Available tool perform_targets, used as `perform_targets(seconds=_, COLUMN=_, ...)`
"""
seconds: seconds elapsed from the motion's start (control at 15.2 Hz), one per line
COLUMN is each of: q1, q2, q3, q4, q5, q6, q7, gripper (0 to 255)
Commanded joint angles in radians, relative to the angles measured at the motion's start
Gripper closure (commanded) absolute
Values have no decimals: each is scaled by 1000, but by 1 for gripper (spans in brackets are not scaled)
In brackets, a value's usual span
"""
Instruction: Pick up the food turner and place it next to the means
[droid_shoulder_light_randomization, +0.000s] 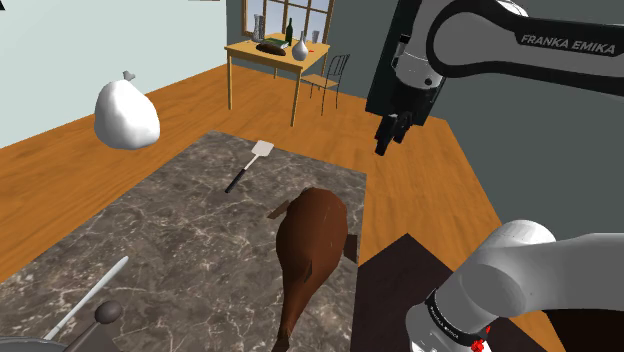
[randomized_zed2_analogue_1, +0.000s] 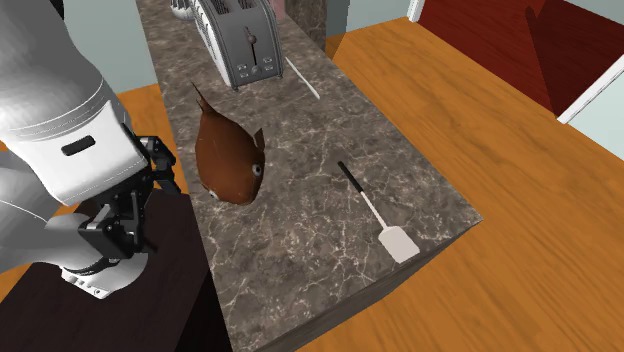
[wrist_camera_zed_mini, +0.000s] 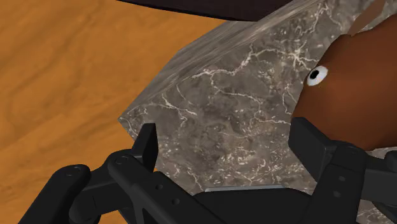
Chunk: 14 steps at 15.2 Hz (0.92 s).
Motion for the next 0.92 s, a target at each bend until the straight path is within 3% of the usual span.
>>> perform_targets(seconds=0.0, q1=0, q2=0, q3=0, q4=0, q5=0, q6=0, q7=0, gripper=0)
perform_targets(seconds=0.46, q1=-24, q2=190, q3=158, q4=63, q5=92, q6=111, q7=332, gripper=0)
perform_targets(seconds=0.86, q1=-57, q2=407, q3=273, q4=183, q5=109, q6=199, q7=614, gripper=0)
